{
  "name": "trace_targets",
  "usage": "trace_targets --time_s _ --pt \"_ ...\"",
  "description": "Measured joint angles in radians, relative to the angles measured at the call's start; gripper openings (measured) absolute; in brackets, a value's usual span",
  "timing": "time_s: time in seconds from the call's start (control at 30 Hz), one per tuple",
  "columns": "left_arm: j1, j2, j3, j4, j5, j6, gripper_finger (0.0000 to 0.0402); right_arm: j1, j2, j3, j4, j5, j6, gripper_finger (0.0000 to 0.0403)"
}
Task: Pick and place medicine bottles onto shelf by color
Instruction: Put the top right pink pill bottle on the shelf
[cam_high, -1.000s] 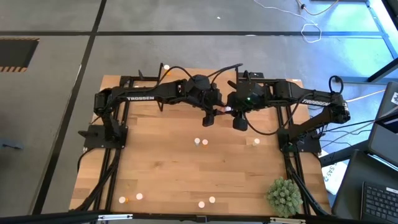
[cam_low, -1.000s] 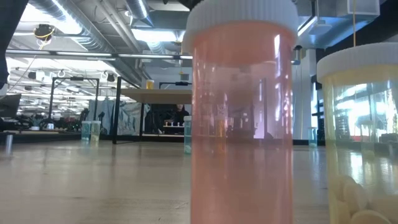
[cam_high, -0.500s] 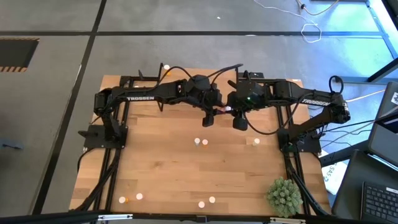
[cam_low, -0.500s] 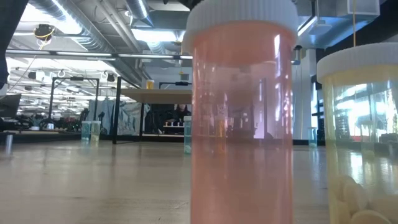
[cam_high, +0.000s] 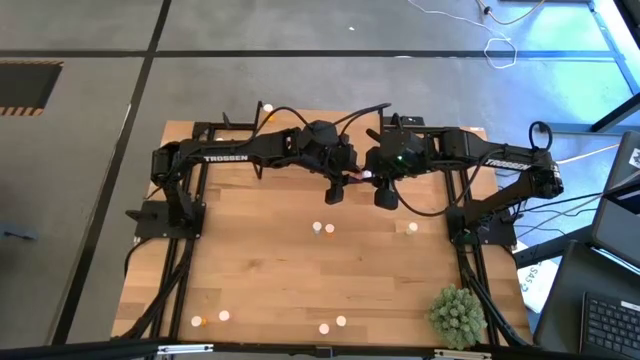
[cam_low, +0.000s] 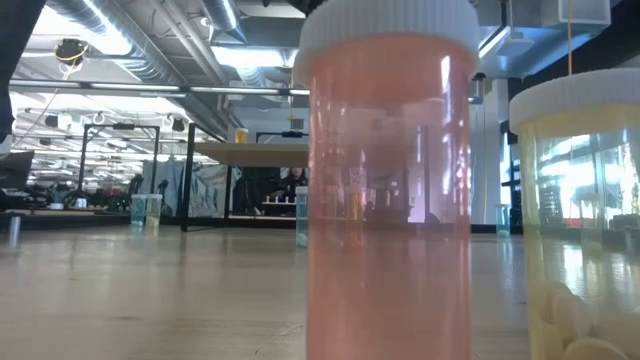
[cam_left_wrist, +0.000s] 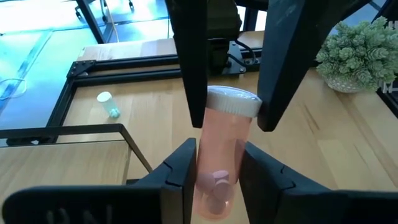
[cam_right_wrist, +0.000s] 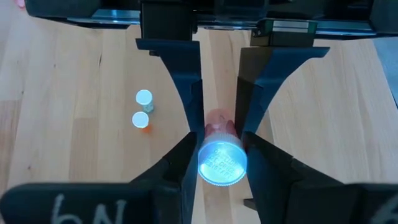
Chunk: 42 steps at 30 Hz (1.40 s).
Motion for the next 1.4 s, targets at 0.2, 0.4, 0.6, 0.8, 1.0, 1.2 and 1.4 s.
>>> trace_targets --time_s 0.2,0.4,0.6,0.8,1.0,1.2,1.4 --pt "0.000 -0.001 0.000 0.000 -0.001 -0.007 0.0090 0.000 0.000 0.000 0.000 0.007 -0.023 0.0138" --pt "0.000 -0.002 0.000 0.000 -0.005 -0.010 0.0090 0.000 0.001 -0.001 0.000 0.004 -0.022 0.0184" --pt "0.001 -0.002 0.000 -0.001 -0.005 -0.009 0.0090 0.000 0.001 -0.001 -0.002 0.002 -0.043 0.0197" --pt "0.001 -0.002 0.000 -0.020 -0.006 -0.007 0.0090 0.000 -0.004 -0.001 -0.002 0.005 -0.071 0.0198" --pt "0.001 -0.005 0.000 -0.056 -0.019 -0.009 0.0090 0.001 -0.032 -0.002 0.012 0.069 -0.073 0.0198" --pt "0.008 -0.005 0.000 -0.058 -0.037 -0.014 0.0090 0.001 -0.076 -0.002 0.016 0.070 -0.063 0.0198" --pt "0.044 -0.044 0.000 -0.073 -0.039 -0.030 0.0090 0.001 -0.124 -0.002 0.017 0.071 -0.043 0.0198"
